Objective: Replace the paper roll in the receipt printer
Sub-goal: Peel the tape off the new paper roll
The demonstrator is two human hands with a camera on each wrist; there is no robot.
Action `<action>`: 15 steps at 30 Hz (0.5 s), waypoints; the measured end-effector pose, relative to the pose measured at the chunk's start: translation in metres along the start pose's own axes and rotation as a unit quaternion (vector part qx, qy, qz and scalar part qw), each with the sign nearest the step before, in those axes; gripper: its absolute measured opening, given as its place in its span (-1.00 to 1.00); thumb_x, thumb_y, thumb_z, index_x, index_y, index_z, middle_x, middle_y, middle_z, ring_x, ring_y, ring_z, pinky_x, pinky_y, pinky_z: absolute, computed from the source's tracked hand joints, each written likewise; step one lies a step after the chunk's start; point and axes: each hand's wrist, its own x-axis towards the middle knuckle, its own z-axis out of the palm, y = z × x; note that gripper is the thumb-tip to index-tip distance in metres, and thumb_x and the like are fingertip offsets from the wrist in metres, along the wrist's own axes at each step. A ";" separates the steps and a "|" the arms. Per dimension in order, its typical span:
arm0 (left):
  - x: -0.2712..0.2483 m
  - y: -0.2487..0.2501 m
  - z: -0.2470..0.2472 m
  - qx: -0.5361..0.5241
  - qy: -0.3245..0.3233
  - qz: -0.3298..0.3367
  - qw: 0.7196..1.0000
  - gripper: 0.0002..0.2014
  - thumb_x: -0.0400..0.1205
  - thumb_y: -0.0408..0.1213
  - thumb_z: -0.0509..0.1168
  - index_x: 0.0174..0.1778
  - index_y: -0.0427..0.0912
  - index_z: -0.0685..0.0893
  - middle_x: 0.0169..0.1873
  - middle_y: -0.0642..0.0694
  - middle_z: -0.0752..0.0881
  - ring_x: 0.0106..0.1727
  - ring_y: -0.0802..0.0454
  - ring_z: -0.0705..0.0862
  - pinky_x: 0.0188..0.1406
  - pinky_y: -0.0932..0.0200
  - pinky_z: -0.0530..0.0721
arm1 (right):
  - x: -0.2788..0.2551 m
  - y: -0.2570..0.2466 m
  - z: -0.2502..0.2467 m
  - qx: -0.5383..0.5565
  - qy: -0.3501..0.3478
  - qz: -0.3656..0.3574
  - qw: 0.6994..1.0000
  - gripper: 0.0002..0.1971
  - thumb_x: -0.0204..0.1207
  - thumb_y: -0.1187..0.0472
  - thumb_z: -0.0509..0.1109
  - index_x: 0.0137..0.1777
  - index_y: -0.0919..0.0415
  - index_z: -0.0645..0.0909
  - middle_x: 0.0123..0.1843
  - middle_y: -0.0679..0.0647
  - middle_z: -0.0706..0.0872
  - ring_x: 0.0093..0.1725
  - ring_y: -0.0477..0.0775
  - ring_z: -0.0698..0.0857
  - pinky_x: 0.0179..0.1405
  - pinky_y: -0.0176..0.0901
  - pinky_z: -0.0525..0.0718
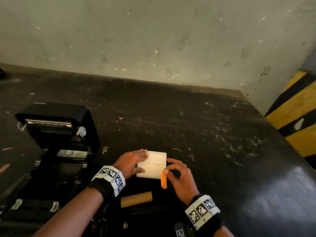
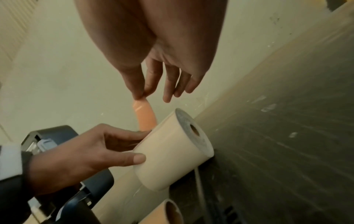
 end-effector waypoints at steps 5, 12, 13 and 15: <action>0.004 -0.007 0.006 -0.014 0.007 -0.002 1.000 -0.34 0.53 -0.13 0.39 0.54 -0.08 0.29 0.60 0.01 0.24 0.61 0.16 0.17 0.62 0.11 0.12 | -0.019 0.030 -0.027 -0.088 -0.012 0.097 0.991 -0.91 0.45 0.18 0.45 -0.20 -0.06 0.72 0.27 -0.08 0.58 0.32 -0.11 0.46 0.36 -0.16 0.33; 0.002 -0.007 0.007 -0.008 0.006 -0.018 1.000 -0.32 0.51 -0.12 0.42 0.53 -0.04 0.30 0.59 0.02 0.27 0.60 0.12 0.20 0.57 -0.17 0.28 | -0.054 0.057 -0.029 -0.184 -0.056 0.151 0.970 -0.70 0.42 0.11 0.47 -0.42 -0.31 0.54 0.47 -0.05 0.45 0.48 0.05 0.30 0.46 0.13 0.23; 0.002 -0.006 0.007 -0.009 0.002 -0.023 1.000 -0.32 0.51 -0.12 0.41 0.53 -0.04 0.30 0.59 0.03 0.27 0.61 0.12 0.20 0.57 -0.20 0.27 | -0.057 0.059 -0.028 -0.198 -0.060 0.153 0.967 -0.68 0.42 0.11 0.47 -0.43 -0.33 0.52 0.51 -0.06 0.41 0.50 0.07 0.27 0.45 0.14 0.20; 0.001 -0.004 0.005 -0.006 0.000 -0.026 1.000 -0.33 0.52 -0.13 0.40 0.53 -0.04 0.29 0.60 0.04 0.25 0.61 0.13 0.19 0.59 -0.15 0.24 | -0.060 0.062 -0.028 -0.215 -0.073 0.156 0.961 -0.66 0.43 0.12 0.45 -0.43 -0.34 0.49 0.57 -0.08 0.31 0.53 0.11 0.21 0.46 0.18 0.18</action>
